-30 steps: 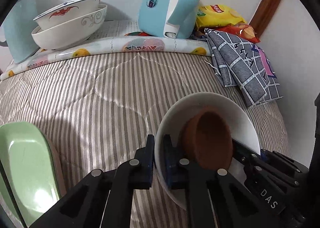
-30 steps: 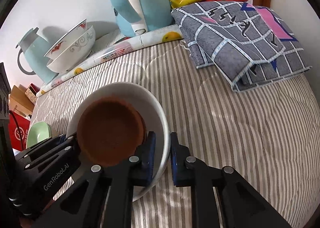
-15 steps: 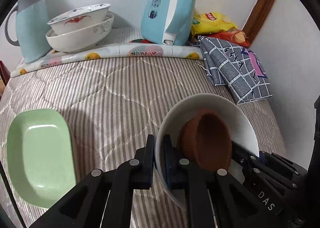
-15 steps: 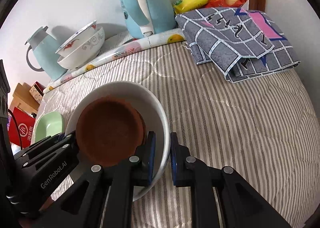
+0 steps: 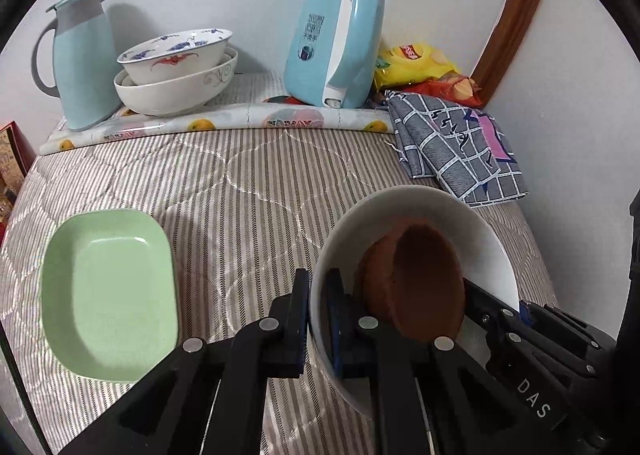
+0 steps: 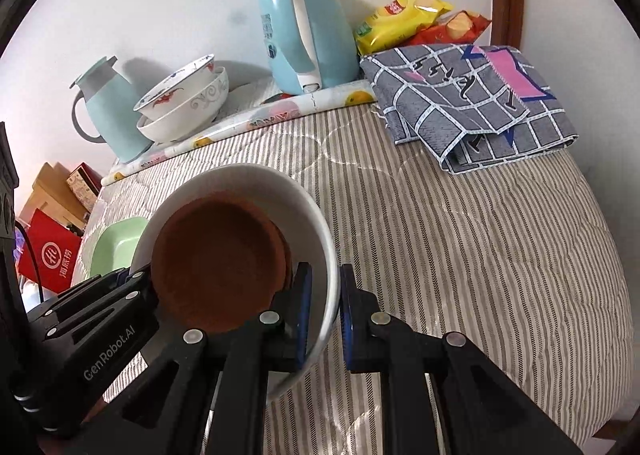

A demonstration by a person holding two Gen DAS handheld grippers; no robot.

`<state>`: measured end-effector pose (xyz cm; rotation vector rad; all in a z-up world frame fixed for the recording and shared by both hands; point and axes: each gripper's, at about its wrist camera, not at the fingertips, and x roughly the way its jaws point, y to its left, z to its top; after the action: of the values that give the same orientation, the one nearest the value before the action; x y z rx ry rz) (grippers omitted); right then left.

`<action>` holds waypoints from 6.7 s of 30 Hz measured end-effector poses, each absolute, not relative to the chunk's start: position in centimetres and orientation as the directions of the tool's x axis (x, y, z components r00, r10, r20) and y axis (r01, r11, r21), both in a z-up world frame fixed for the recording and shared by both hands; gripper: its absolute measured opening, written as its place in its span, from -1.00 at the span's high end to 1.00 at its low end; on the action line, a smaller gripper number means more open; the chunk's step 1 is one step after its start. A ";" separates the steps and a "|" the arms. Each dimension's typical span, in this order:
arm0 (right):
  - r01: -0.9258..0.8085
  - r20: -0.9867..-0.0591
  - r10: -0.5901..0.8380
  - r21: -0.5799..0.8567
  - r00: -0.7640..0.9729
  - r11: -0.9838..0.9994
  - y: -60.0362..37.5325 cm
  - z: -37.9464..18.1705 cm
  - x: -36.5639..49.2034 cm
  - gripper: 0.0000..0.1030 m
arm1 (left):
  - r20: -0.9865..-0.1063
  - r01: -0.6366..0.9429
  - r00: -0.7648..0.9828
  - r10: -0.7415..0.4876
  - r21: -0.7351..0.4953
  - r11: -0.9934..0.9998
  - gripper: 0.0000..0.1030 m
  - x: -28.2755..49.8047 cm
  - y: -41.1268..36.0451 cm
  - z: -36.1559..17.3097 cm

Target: Organize plates and bowls

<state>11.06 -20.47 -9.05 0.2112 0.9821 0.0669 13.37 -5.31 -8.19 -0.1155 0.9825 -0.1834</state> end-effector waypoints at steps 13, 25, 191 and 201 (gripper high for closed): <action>0.020 -0.795 0.156 0.207 0.586 0.978 -18.2 -6.9 8.9 0.76 | -0.793 0.089 0.576 -0.200 -0.183 0.979 0.82 11.2 -2.9 -5.9; -0.013 -0.788 0.172 0.204 0.591 0.979 -14.7 -6.1 7.8 0.77 | -0.791 0.057 0.586 -0.176 -0.176 0.983 0.82 9.7 0.5 -5.3; -0.083 -0.696 0.126 0.096 0.707 0.992 -11.9 -0.8 -1.3 -0.52 | -0.685 -0.042 0.727 -0.038 -0.099 0.994 0.00 0.6 6.9 -0.4; -0.011 -0.687 0.066 0.085 0.723 0.996 -14.4 0.6 -3.1 -0.65 | -0.667 -0.013 0.744 -0.036 -0.068 0.998 -0.31 -1.2 4.4 0.8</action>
<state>-3.14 -14.39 0.61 0.0769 0.7611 0.0424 -1.17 4.36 0.80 -0.0699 0.7320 -0.0123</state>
